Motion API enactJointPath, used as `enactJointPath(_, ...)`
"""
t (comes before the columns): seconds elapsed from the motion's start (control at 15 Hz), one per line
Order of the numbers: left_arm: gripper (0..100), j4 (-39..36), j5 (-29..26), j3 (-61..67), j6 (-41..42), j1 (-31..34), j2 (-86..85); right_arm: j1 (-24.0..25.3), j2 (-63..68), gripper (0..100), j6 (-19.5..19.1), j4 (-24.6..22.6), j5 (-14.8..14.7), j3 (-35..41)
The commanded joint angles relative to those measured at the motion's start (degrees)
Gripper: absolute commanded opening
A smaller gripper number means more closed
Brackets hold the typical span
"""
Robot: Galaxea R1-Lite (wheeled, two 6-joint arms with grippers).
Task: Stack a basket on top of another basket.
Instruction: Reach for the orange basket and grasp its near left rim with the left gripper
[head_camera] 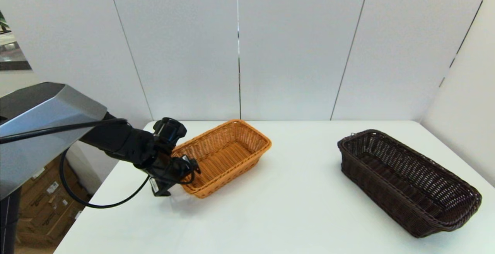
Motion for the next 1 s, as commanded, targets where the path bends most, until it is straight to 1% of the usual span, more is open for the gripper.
enactJointPath(0.07, 100, 0.03, -0.01, -0.19, -0.30, 0.03, 0.17, -0.04, 0.07, 100, -0.03, -0.02, 0.04, 0.00)
enactJointPath(0.27, 100, 0.03, -0.01, -0.28, -0.56, -0.06, 0.17, 0.04, 0.07, 100, -0.03, -0.02, 0.04, 0.00)
enactJointPath(0.33, 0, 0.03, 0.17, -0.28, -0.56, -0.06, 0.17, 0.04, 0.07, 100, -0.03, -0.02, 0.04, 0.00)
enactJointPath(0.47, 0, 0.03, 2.10, -0.28, -0.65, -0.41, 0.17, 0.04, 0.07, 100, -0.03, -0.02, 0.04, 0.00)
enactJointPath(1.0, 0, 0.03, 2.19, -0.63, -0.91, -0.67, -0.18, -0.04, 0.07, 100, -0.03, -0.02, 0.04, 0.00)
